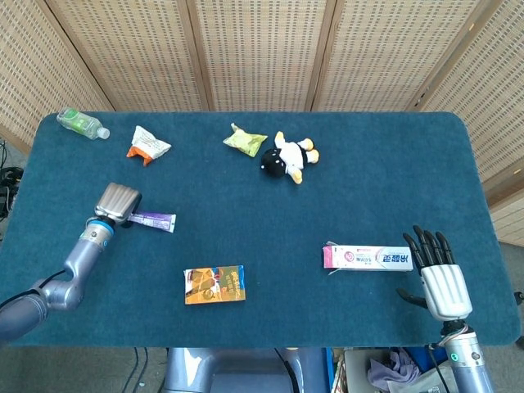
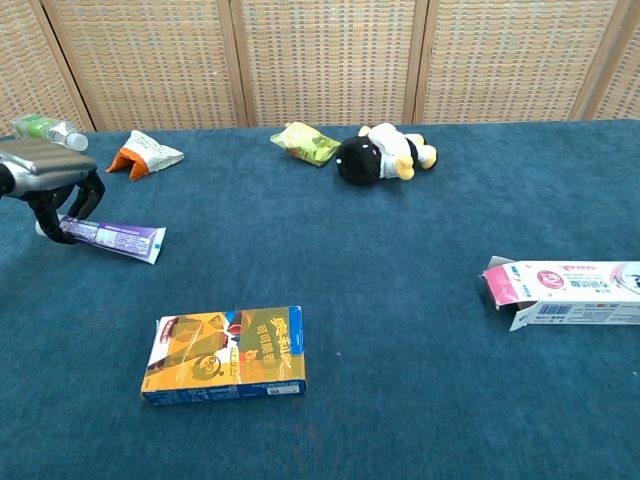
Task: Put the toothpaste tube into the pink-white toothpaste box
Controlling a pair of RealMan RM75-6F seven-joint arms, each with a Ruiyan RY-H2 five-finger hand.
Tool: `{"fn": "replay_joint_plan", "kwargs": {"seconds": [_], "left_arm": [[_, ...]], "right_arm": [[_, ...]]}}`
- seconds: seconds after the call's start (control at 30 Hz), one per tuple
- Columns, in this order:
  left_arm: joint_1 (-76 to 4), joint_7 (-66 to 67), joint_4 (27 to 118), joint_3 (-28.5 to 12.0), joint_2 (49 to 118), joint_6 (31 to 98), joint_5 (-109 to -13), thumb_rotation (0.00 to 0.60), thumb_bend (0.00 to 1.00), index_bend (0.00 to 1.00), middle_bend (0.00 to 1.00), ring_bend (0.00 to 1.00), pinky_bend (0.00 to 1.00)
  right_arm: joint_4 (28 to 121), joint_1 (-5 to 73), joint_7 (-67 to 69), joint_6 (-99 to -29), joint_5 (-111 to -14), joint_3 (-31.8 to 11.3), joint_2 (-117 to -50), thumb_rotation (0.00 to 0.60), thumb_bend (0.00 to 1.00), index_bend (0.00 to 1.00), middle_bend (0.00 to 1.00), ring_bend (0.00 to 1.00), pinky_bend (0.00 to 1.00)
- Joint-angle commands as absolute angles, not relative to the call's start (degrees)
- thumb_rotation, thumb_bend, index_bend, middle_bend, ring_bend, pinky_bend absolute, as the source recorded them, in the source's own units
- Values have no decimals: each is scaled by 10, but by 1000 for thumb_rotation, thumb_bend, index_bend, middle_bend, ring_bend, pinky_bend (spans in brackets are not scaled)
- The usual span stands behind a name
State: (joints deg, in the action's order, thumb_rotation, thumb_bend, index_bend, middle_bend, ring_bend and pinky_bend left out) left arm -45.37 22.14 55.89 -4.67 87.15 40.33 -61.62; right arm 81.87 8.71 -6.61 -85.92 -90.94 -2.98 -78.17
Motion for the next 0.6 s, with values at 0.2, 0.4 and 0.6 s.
{"fn": "replay_joint_plan", "kwargs": {"seconds": [0.2,0.4,0.6], "left_arm": [[-443,192,611,-54,829,443,-649,600,287,787,664,553,572],[-428,165,670,-57,780,485,-680,600,288,792,670,557,576],[-416,142,709,-61,745,510,-699,600,288,792,670,557,577]], "right_arm": [[821,89,-64,-852,-904,-31,-781,600,0,0,0,0,0],[822,93,-63,-841,-903,-28,-783,600,0,0,0,0,0],[825,110,-68,-811,-893,-34,-777,600,0,0,0,0,0]]}}
